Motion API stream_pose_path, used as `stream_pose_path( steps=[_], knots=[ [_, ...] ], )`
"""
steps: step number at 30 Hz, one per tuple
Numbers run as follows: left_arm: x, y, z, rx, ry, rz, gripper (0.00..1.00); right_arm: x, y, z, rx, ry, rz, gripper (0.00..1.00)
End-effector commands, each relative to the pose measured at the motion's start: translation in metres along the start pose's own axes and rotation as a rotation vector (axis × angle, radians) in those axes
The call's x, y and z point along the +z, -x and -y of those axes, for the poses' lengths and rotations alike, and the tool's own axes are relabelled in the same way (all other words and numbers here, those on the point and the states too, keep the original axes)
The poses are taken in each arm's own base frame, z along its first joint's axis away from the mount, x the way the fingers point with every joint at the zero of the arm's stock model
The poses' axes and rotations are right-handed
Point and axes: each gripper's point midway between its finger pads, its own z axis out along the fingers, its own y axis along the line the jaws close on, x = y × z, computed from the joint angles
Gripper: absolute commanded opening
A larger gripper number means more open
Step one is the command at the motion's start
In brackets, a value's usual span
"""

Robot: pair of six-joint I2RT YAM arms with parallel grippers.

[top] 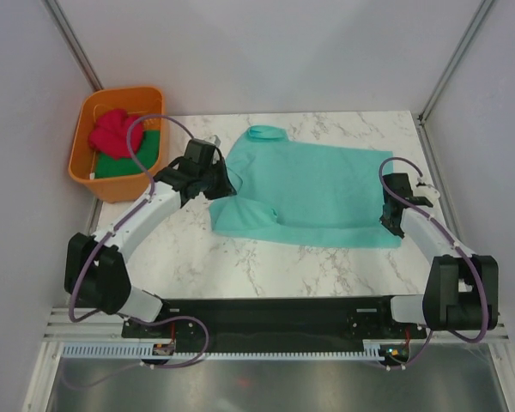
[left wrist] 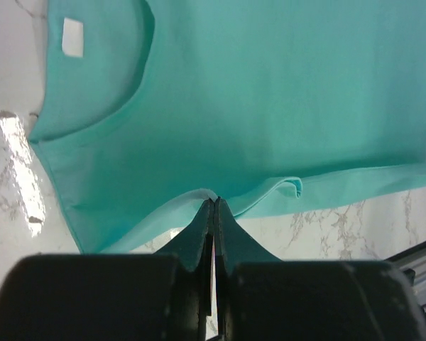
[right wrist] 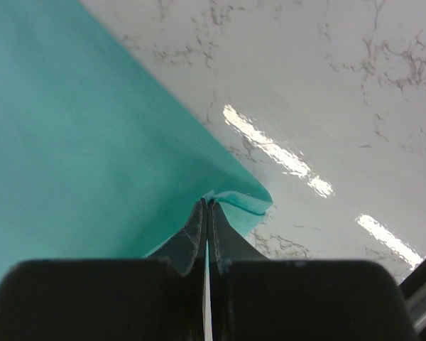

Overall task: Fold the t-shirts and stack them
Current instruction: Fold the tshirt

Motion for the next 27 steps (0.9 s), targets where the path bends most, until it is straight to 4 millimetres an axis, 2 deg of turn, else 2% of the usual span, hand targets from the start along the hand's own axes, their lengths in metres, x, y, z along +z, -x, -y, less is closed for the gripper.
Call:
stream_pose_path(
  steps=[1,4,6,11,16,20,24,27],
  knots=[
    [0.008,0.031,0.007,0.089,0.016,0.062,0.02,-0.002,0.034,-0.024,0.009,0.047,0.084,0.0],
    [0.019,0.04,0.011,0.11,0.017,0.059,0.02,0.003,0.039,-0.029,0.009,0.058,0.076,0.0],
    [0.028,0.045,0.011,0.132,0.022,0.054,0.02,0.01,0.038,-0.026,0.001,0.032,0.064,0.0],
    [0.034,0.069,0.019,0.18,0.029,0.097,0.02,0.019,0.046,-0.018,0.016,-0.013,0.075,0.0],
    [0.047,0.076,0.024,0.19,0.021,0.087,0.02,0.023,0.05,-0.018,0.012,-0.033,0.081,0.0],
    [0.061,0.077,0.02,0.2,0.043,0.076,0.02,0.022,0.056,-0.018,0.005,-0.037,0.095,0.0],
    [0.066,0.081,0.017,0.199,0.065,0.084,0.02,0.021,0.063,-0.019,0.008,-0.038,0.114,0.0],
    [0.069,0.086,0.019,0.201,0.066,0.094,0.02,0.027,0.061,-0.023,0.001,-0.034,0.1,0.0]
  ],
)
